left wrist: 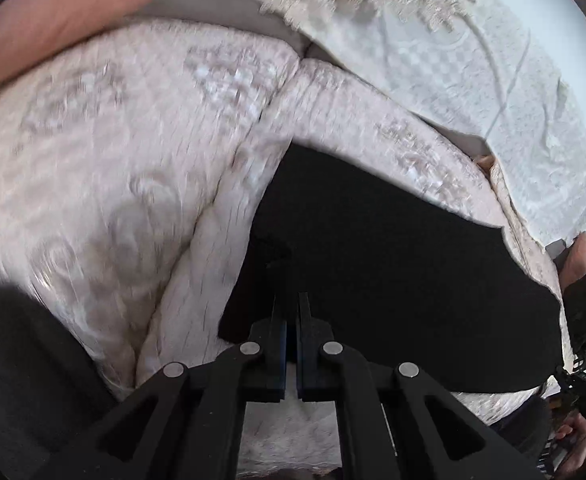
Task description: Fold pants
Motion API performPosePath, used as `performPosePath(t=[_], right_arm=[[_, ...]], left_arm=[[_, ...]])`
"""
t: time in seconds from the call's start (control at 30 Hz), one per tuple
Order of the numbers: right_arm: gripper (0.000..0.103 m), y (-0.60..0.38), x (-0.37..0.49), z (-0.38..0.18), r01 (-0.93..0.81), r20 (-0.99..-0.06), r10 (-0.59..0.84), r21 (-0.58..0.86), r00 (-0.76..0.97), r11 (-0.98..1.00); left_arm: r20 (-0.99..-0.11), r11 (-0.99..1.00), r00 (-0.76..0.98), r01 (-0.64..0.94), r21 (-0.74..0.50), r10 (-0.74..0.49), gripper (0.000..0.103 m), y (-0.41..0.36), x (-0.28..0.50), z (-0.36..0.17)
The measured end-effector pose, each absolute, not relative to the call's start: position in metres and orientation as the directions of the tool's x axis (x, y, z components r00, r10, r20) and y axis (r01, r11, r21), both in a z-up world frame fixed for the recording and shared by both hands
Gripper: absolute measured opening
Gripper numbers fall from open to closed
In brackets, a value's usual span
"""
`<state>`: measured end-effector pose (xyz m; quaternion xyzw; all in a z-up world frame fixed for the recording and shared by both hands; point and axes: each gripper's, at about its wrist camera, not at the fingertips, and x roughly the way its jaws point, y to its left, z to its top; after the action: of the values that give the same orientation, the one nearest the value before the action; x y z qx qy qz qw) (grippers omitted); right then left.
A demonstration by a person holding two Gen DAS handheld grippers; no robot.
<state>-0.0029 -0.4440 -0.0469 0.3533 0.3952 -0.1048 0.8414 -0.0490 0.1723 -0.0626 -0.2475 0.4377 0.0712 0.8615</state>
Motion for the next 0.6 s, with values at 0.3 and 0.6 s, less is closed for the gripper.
performPosePath(t=[0.3,0.6], right_arm=[[0.017,-0.421,-0.005,0.002,0.428,-0.743,-0.147,0.201,0.653,0.881],[0.017,-0.319,0.032,0.002,0.061,-0.729,0.079,0.164,0.68,0.985]], left_arm=[[-0.796,0.908,0.605,-0.344,-0.239,0.019,0.01,0.17,-0.064,-0.039],[-0.765,0.925,0.621,-0.369,-0.094,0.17,0.009,0.164,-0.055,-0.018]])
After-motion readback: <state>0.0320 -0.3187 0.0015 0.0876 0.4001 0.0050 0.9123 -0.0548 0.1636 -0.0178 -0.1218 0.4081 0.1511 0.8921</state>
